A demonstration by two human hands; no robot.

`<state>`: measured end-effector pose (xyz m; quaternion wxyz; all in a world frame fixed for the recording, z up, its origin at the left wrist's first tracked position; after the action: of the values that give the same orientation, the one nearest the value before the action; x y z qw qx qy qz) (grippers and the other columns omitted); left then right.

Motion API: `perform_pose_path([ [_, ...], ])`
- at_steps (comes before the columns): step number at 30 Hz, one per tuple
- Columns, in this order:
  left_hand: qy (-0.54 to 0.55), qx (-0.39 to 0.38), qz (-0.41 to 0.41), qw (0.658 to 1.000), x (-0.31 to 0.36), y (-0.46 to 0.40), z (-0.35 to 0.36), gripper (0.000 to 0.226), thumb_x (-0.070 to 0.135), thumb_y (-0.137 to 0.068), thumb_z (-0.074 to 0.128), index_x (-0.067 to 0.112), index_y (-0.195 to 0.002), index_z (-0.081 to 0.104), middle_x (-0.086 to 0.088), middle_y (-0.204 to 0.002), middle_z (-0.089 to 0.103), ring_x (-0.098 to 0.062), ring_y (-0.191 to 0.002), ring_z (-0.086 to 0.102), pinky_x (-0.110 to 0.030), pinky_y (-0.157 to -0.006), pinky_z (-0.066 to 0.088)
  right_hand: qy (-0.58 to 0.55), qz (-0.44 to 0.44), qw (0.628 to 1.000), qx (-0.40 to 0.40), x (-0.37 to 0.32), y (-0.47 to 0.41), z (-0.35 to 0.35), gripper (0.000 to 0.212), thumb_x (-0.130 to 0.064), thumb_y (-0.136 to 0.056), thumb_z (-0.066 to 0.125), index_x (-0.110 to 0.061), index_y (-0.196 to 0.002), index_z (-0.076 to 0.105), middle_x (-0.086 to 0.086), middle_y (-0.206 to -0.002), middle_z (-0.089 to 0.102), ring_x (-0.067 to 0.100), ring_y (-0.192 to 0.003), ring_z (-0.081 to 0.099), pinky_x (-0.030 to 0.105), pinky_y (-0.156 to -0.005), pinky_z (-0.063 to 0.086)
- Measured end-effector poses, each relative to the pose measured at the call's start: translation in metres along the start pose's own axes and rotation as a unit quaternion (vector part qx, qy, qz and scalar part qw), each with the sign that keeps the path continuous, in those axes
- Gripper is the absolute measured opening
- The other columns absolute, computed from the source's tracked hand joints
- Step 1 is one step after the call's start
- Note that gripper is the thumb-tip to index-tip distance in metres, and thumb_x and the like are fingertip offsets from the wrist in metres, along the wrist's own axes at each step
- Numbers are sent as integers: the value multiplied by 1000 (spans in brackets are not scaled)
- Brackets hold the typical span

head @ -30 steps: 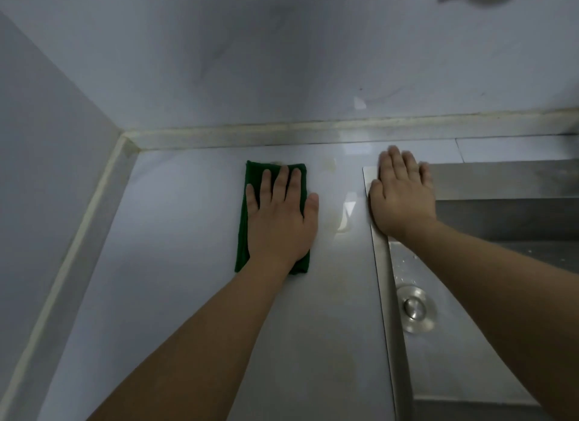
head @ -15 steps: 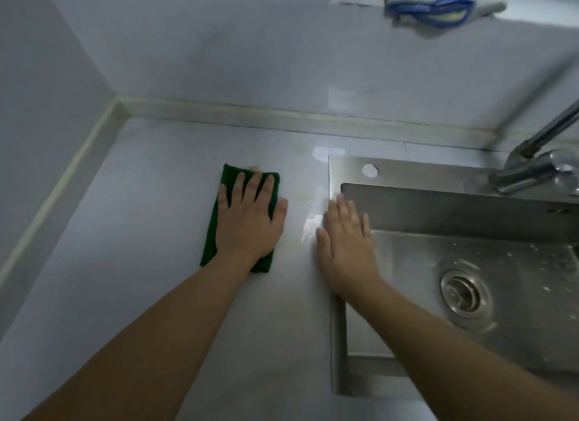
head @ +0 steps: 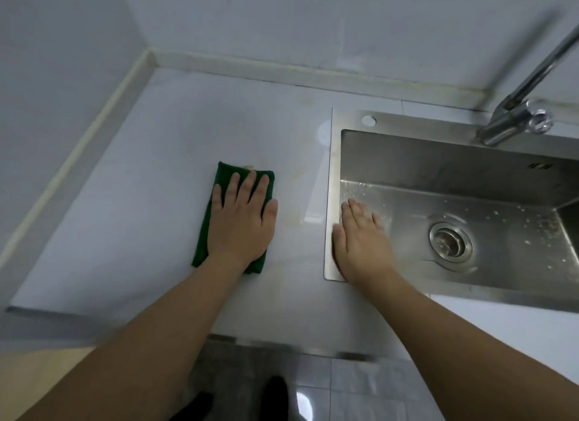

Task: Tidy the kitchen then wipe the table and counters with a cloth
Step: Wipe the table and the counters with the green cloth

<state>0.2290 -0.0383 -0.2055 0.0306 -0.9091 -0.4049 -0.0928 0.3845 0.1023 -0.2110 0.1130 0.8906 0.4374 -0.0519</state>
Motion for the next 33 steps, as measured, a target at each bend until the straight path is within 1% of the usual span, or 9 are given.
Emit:
perform_pose_path([
  [3,15,-1,-2,1000,-3,65,1,71,53,-93,-3,21,-155,5,1,-162,7,-20,-149,4,-44,-121,-3,-10,-11,1000,19,0,8,-1,65,-36,-95,10,-6,-151,21,8,-159,18,20,-148,12,35,-121,4],
  [6,11,-2,4,1000,-9,103,4,71,55,-93,-3,20,-155,6,3,-162,6,-18,-149,4,-43,-120,-5,-9,-12,1000,9,-2,6,0,55,-31,-103,18,-7,-152,18,7,-160,14,19,-148,8,34,-121,2],
  [10,-14,13,10,1000,-10,101,5,73,56,-93,-1,20,-155,12,0,-161,11,-21,-149,9,-45,-120,-3,-2,-13,1000,15,-2,6,2,54,-29,-103,19,-7,-152,17,7,-160,14,19,-148,8,34,-121,1],
  [14,-28,10,5,1000,-8,101,8,76,60,-91,-2,20,-155,10,-1,-162,9,-22,-149,6,-47,-120,-5,3,-6,1000,10,-2,6,4,54,-29,-103,18,-7,-152,17,6,-161,13,19,-148,6,34,-121,-1],
  [16,-28,4,-9,1000,7,106,9,77,60,-92,-2,16,-155,11,-4,-162,9,-26,-149,7,-50,-119,-4,6,-2,1000,2,-3,7,4,55,-30,-103,17,-6,-152,16,6,-161,13,18,-148,6,34,-121,-1],
  [19,-20,-2,14,1000,38,114,15,77,58,-94,-2,14,-154,15,-7,-161,12,-28,-149,9,-50,-119,-3,-4,5,1000,-4,-2,7,4,55,-31,-103,16,-6,-152,17,6,-160,14,19,-148,5,35,-121,-1],
  [26,-23,-11,17,1000,38,97,12,75,56,-90,-2,20,-156,5,-1,-163,2,-22,-149,-2,-48,-119,-7,-21,17,999,-40,0,7,9,57,-32,-102,12,-7,-153,15,6,-161,11,19,-149,2,36,-121,-2],
  [30,-24,-9,6,1000,39,55,11,75,56,-89,-3,21,-155,3,-1,-163,1,-22,-149,-3,-48,-119,-7,-26,19,998,-52,2,6,11,56,-33,-102,11,-8,-153,13,5,-161,8,18,-149,0,35,-120,-5],
  [33,-21,-9,1,1000,43,21,12,71,55,-92,3,22,-155,2,0,-163,0,-21,-149,-5,-48,-119,-7,-33,24,997,-59,5,-3,12,56,-35,-103,11,-10,-153,12,4,-162,7,18,-149,-2,35,-119,-6],
])
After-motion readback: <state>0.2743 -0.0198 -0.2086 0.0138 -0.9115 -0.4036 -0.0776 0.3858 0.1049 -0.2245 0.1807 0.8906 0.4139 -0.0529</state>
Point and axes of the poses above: each hand's wrist, its own y-axis away from the middle knuckle, its own z-axis out of the palm, x = y × z, the point moved 4 cm from there along -y, towards the middle knuckle
